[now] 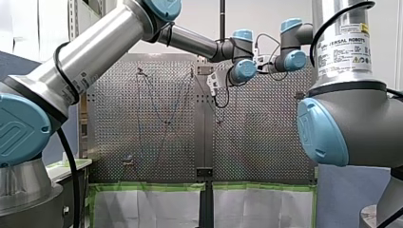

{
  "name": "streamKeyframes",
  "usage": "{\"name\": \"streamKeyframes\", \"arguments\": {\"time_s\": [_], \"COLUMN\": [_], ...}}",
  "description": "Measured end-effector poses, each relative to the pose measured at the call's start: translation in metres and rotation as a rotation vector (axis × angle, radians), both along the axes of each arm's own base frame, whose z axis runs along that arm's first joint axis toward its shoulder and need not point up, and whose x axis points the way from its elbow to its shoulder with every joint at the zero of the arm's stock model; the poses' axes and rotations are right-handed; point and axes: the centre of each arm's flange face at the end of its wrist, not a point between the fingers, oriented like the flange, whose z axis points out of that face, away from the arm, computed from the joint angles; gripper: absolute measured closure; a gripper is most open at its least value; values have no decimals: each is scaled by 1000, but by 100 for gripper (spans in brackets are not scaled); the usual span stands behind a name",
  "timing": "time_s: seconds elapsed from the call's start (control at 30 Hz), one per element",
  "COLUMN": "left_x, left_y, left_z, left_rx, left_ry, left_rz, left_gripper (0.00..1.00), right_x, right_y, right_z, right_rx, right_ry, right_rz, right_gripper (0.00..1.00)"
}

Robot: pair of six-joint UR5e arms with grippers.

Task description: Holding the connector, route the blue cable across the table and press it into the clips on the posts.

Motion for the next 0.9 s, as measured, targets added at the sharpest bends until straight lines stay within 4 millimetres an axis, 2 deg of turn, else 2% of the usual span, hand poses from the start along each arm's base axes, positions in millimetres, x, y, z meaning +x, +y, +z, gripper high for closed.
{"name": "streamKeyframes", "arguments": {"time_s": [0.37,0.7,0.9], "left_x": [51,76,90], "left_y": [21,23,23], "left_z": [10,27,17], "left_rx": [-24,-76,-64], "left_ry": [-70,-152,-151], "left_rz": [-10,-63,-96], "left_gripper": [100,100,100], "right_x": [-10,-18,-25], "right_y": [-15,-22,-27], "right_z": [-4,1,1], "right_rx": [-6,-18,-18], "right_ry": [-24,-32,-49], "right_rz": [-6,-5,-15], "right_gripper": [100,100,100]}}
